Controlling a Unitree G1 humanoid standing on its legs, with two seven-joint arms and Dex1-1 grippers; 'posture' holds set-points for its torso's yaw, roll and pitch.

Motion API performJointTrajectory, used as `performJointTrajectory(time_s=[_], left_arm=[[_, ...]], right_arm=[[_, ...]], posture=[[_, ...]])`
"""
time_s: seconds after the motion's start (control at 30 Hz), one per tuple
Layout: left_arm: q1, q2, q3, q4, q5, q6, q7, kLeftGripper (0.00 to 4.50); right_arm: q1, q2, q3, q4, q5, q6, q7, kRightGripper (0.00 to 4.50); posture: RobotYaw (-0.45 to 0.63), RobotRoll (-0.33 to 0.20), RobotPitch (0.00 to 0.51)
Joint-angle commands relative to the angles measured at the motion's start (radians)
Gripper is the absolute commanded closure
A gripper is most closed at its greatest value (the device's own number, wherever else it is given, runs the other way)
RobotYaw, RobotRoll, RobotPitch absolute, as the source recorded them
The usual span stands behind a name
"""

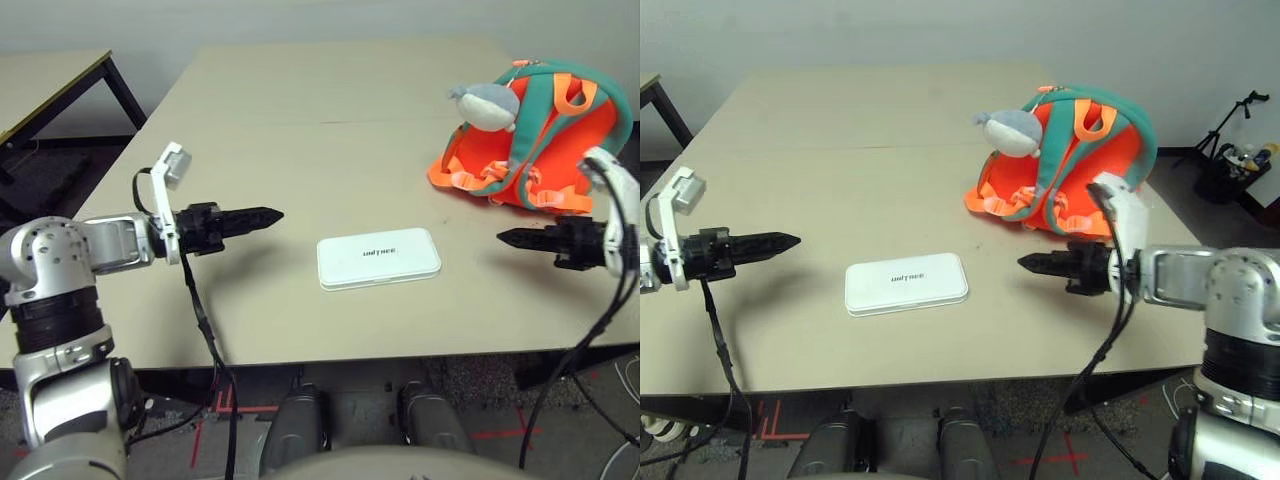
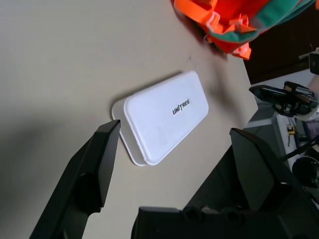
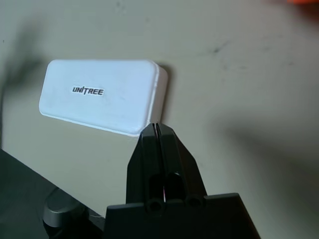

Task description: Put the pencil case into the backpack and zip it.

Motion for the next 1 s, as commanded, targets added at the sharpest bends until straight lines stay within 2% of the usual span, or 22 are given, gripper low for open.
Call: performJointTrajectory(time_s=[0.03, 0.4, 1.0], left_arm=[[0.008, -0.028, -0.049, 0.068, 0.040, 0.017, 0.025, 0.00], [-0.004, -0.072, -0.151, 0.199, 0.120, -0.017, -0.018, 0.00], [-0.013, -0.180, -0.198, 0.301, 0.203, -0.016, -0.028, 0.00]], right_arm=[[-0.014, 0.018, 0.067, 0.010, -0.048, -0.033, -0.004, 4.47], [-0.007, 0.004, 0.227, 0.021, -0.189, -0.140, 0.025, 4.47], [-0.037, 0.165, 0.310, 0.025, -0.306, -0.146, -0.017, 4.47]], posture=[[0.06, 0.000, 0.044], [0.06, 0.000, 0.055], [0.06, 0.000, 0.052]])
